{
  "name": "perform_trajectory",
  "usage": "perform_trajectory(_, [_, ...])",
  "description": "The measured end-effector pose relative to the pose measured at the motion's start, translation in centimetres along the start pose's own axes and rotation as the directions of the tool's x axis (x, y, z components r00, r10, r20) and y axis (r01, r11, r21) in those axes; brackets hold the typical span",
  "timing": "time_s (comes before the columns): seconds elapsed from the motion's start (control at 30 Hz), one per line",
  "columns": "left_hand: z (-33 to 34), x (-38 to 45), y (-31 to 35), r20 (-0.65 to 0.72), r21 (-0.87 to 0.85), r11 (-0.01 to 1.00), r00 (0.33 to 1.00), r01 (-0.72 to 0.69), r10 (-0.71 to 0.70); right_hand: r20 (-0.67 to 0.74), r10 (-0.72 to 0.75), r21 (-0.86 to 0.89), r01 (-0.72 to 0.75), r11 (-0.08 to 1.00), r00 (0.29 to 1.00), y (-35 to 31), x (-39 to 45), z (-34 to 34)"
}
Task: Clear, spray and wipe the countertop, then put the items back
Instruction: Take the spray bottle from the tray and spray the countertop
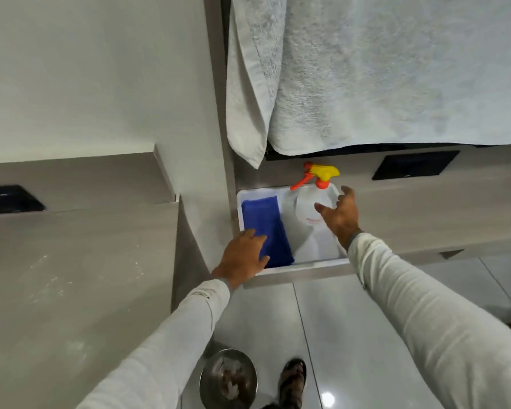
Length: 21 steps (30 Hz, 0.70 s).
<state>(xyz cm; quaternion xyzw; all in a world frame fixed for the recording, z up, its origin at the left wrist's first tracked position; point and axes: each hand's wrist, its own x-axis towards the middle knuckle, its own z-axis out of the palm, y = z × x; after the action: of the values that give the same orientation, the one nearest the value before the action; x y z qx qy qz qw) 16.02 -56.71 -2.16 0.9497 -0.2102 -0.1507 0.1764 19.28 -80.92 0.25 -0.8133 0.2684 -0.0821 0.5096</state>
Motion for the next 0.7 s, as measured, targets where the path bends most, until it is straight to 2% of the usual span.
perform_trajectory(0.17, [1.6,1.5,-1.0,-0.043,0.264,0.96,0.993,-0.098,0.113,0.076,-0.176,-0.127,0.184,0.975,0.981,0.4,5.3,1.0])
perform_trajectory(0.27, [2.6,1.7,-1.4,-0.053,0.388,0.916,0.99,-0.099,0.13,0.087,-0.288,-0.143,0.298,0.944,0.954,1.7,5.3,1.3])
perform_trajectory(0.37, [3.1,1.5,-0.8,-0.065,0.515,0.853,0.989,-0.081,0.132,0.151,-0.489,-0.179,0.51,0.841,0.859,2.1,2.8,0.5])
perform_trajectory(0.43, [2.8,1.7,-0.4,-0.117,0.503,0.862,0.982,-0.068,0.145,0.212,-0.594,-0.264,0.631,0.73,0.776,1.9,1.0,-0.3])
perform_trajectory(0.5, [2.4,1.4,-0.3,-0.21,0.43,0.901,0.966,-0.047,0.151,0.258,-0.657,-0.308,0.705,0.639,0.708,1.5,-0.9,-0.9])
perform_trajectory(0.57, [2.0,0.2,-0.6,-0.338,0.244,0.969,0.934,-0.03,0.114,0.273,-0.693,-0.335,0.741,0.581,0.667,1.0,-2.8,-1.1])
perform_trajectory(0.63, [0.6,-2.2,-0.2,-0.437,-0.069,0.997,0.899,-0.026,-0.007,0.235,-0.74,-0.388,0.758,0.523,0.631,-0.3,-4.7,-0.9])
perform_trajectory(0.7, [-1.2,-4.5,0.4,-0.426,-0.395,0.918,0.888,-0.013,-0.171,0.172,-0.781,-0.37,0.774,0.513,0.6,-2.5,-6.5,-0.6])
